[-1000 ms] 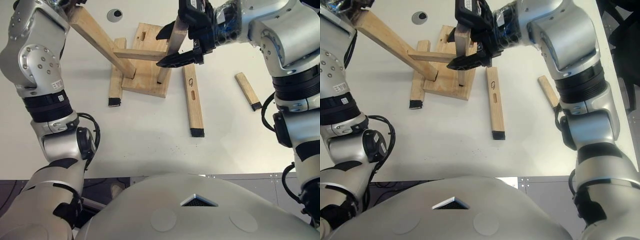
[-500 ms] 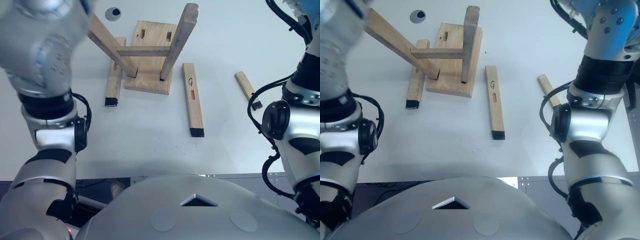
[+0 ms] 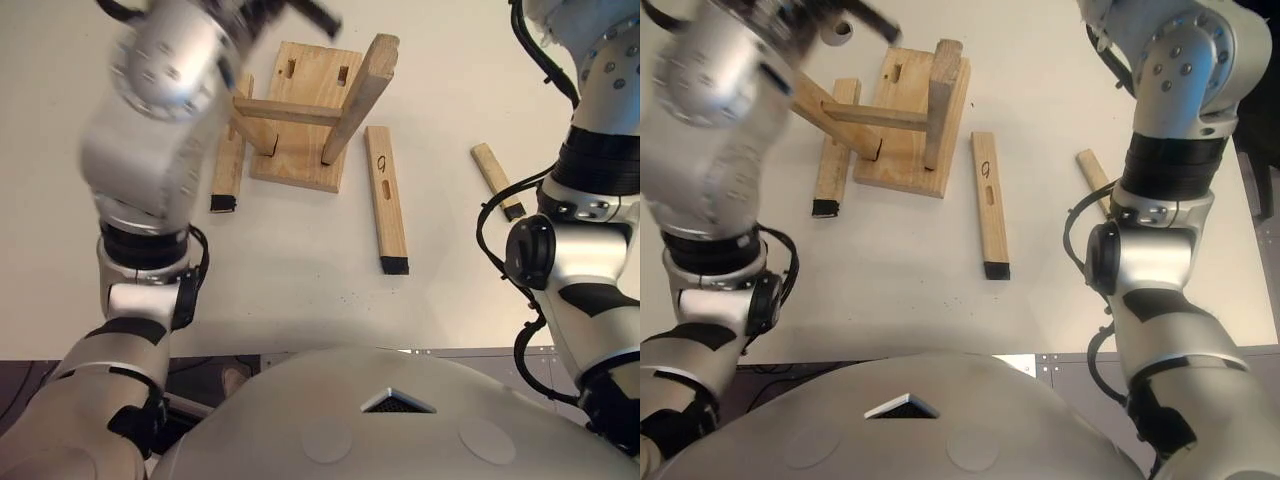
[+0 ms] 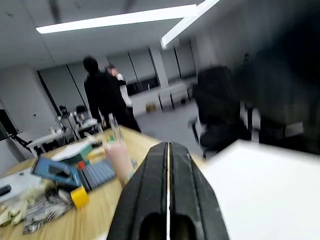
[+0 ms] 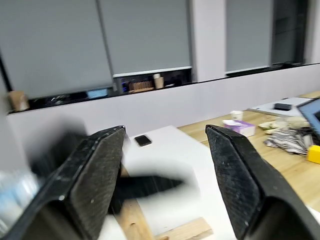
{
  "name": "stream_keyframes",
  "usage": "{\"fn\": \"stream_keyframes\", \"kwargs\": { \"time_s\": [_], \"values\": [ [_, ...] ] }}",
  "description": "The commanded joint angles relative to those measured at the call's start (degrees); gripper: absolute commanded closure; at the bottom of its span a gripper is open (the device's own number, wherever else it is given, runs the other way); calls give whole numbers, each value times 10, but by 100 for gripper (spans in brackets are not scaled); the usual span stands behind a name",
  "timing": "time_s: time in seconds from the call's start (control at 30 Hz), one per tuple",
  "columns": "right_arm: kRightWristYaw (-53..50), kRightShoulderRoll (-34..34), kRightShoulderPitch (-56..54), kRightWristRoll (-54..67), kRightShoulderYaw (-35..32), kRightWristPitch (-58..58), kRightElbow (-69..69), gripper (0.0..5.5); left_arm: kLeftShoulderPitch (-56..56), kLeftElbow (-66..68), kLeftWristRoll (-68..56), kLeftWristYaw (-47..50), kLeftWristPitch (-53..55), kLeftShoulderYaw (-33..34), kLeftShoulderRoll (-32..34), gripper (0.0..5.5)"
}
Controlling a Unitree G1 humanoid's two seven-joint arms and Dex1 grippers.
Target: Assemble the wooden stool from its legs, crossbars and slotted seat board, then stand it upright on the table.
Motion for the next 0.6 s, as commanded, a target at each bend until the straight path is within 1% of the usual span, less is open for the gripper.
{"fn": "stream_keyframes", "kwargs": {
  "time_s": [0.03,0.07,0.1,0.13,0.17,0.2,0.23,0.27,0.33,0.43,0.47,0.53,0.6],
  "values": [
    [-246,3,119,-209,-16,-121,-29,273,-68,61,-91,48,19,287,84,550],
    [-278,-6,156,-238,-9,-105,-66,292,-43,77,-88,30,38,320,128,550],
    [-299,-19,203,-266,8,-68,-115,308,9,85,-101,-23,82,346,185,550],
    [-308,-33,259,-284,33,-19,-171,337,107,70,-93,-123,104,351,262,550],
    [-317,-35,307,-297,51,21,-220,359,183,56,-96,-189,131,357,314,550],
    [-325,-30,346,-304,63,55,-257,369,231,49,-103,-229,154,363,345,550],
    [-326,-32,372,-312,88,74,-284,390,256,46,-109,-238,170,354,349,550],
    [-321,-39,379,-322,114,85,-299,408,278,42,-106,-238,175,330,345,550],
    [-305,-60,358,-343,160,102,-318,442,313,26,-91,-241,180,275,336,550],
    [-264,-82,274,-364,220,124,-314,493,307,-19,-96,-206,207,182,284,550],
    [-251,-76,240,-366,241,131,-303,506,292,-33,-100,-190,215,150,256,550],
    [-226,-41,173,-367,294,139,-264,537,253,-64,-103,-162,233,81,200,550],
    [-201,-13,139,-368,350,138,-219,547,213,-76,-107,-140,246,39,155,550]
  ]
}}
